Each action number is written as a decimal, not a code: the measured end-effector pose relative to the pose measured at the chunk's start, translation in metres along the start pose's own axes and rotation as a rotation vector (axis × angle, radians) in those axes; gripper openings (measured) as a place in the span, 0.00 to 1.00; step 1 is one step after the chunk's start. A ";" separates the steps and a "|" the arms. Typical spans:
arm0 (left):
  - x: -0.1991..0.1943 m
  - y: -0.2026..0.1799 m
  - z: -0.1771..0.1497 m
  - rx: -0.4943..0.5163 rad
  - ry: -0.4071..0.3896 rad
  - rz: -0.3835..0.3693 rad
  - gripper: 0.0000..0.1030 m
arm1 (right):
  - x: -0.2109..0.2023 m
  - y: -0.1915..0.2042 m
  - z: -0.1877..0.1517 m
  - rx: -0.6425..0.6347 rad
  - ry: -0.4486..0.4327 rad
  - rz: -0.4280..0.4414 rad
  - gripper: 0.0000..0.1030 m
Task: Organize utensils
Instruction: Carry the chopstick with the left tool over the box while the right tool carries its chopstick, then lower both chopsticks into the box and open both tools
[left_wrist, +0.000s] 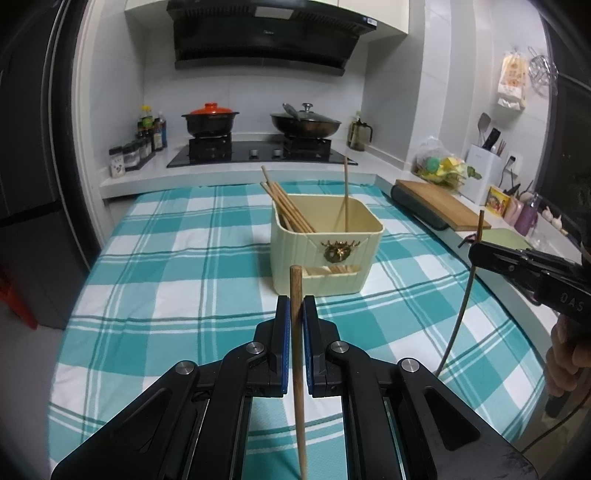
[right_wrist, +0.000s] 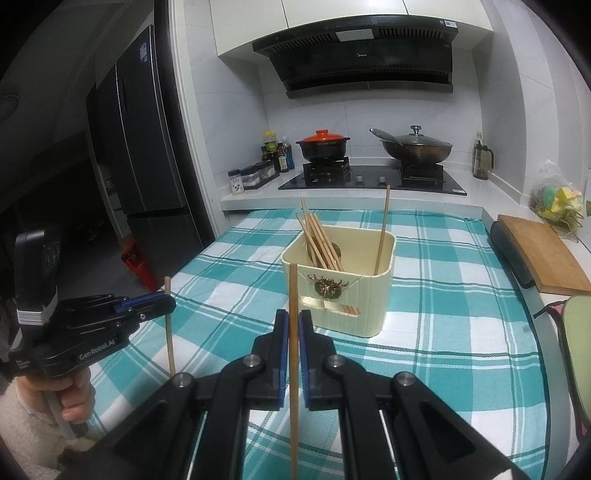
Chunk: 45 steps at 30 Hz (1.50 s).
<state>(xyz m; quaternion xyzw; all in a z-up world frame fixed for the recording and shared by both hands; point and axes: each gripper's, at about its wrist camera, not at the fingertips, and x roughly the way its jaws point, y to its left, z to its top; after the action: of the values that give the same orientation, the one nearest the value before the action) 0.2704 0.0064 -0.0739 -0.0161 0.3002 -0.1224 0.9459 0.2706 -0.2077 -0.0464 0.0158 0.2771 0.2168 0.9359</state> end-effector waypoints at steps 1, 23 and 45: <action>0.000 0.000 0.000 -0.001 0.000 0.000 0.05 | 0.000 0.000 0.000 0.002 -0.002 0.000 0.06; -0.028 0.002 0.161 -0.020 -0.178 -0.109 0.04 | -0.026 -0.010 0.107 -0.041 -0.221 -0.046 0.06; 0.203 0.013 0.186 -0.170 0.170 -0.057 0.06 | 0.177 -0.096 0.158 0.067 0.106 -0.047 0.06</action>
<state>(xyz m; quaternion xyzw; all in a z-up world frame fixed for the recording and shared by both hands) 0.5402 -0.0379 -0.0373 -0.0944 0.3882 -0.1243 0.9083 0.5253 -0.2067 -0.0174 0.0293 0.3337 0.1861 0.9236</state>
